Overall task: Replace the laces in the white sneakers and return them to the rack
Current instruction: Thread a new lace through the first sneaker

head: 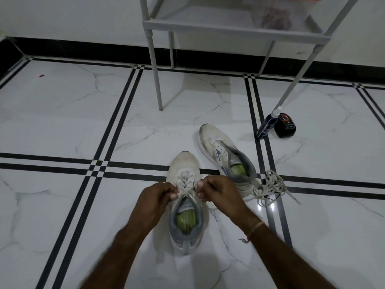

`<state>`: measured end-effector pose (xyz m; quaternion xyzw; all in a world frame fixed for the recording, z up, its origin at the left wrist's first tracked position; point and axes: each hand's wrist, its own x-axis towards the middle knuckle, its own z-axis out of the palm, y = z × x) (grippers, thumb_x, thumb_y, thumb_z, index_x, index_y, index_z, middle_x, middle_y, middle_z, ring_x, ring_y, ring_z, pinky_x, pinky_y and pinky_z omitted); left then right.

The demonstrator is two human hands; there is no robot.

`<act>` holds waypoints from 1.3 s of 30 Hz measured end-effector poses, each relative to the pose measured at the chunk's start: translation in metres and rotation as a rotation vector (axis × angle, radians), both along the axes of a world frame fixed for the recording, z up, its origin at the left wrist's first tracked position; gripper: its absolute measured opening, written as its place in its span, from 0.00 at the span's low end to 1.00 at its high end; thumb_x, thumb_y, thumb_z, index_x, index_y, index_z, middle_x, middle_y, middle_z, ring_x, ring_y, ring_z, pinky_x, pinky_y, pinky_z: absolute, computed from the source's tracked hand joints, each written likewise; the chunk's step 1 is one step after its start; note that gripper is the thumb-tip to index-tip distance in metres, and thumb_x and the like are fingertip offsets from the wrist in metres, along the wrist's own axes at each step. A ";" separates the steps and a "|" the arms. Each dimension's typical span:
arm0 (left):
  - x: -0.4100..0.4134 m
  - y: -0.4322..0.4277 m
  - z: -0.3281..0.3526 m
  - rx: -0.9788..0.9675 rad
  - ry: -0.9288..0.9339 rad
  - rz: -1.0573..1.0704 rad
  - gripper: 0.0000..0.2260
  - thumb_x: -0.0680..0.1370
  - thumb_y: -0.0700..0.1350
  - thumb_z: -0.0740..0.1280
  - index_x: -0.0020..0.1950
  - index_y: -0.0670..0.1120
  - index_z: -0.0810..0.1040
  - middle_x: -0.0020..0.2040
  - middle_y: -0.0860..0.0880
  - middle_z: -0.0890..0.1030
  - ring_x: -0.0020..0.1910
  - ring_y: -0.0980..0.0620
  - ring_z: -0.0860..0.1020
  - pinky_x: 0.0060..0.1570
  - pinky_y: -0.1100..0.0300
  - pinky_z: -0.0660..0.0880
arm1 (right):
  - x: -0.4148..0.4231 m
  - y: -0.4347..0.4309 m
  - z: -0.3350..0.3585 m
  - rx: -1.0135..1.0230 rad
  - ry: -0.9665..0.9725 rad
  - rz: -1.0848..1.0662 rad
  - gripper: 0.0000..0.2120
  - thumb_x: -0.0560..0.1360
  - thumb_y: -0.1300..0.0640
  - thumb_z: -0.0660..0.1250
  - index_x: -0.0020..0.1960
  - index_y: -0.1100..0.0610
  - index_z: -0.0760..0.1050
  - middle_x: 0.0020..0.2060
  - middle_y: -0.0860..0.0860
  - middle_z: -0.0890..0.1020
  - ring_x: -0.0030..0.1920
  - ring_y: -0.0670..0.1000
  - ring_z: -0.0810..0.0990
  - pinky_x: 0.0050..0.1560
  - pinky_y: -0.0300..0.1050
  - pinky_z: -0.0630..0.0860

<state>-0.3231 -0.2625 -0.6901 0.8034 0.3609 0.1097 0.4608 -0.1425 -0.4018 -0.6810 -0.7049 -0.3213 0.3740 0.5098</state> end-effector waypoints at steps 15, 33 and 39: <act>-0.002 -0.001 -0.019 -0.371 -0.140 0.317 0.16 0.86 0.44 0.59 0.40 0.39 0.74 0.31 0.51 0.72 0.30 0.59 0.67 0.35 0.58 0.62 | -0.001 0.021 -0.008 0.035 0.949 -0.430 0.17 0.85 0.59 0.54 0.37 0.55 0.65 0.25 0.48 0.65 0.21 0.44 0.59 0.22 0.38 0.59; 0.026 -0.044 0.002 -0.294 0.218 0.488 0.30 0.74 0.73 0.58 0.36 0.47 0.77 0.34 0.51 0.81 0.37 0.52 0.79 0.38 0.59 0.73 | -0.010 0.006 0.003 -0.160 -0.561 -0.244 0.25 0.80 0.33 0.57 0.34 0.51 0.69 0.28 0.46 0.73 0.30 0.45 0.74 0.32 0.37 0.68; 0.048 -0.030 0.004 -0.444 0.104 0.573 0.12 0.74 0.54 0.75 0.36 0.47 0.81 0.34 0.49 0.83 0.39 0.46 0.81 0.44 0.52 0.80 | -0.019 0.023 -0.012 -0.325 -0.448 -0.163 0.20 0.75 0.39 0.70 0.33 0.49 0.68 0.29 0.46 0.75 0.33 0.46 0.74 0.37 0.47 0.72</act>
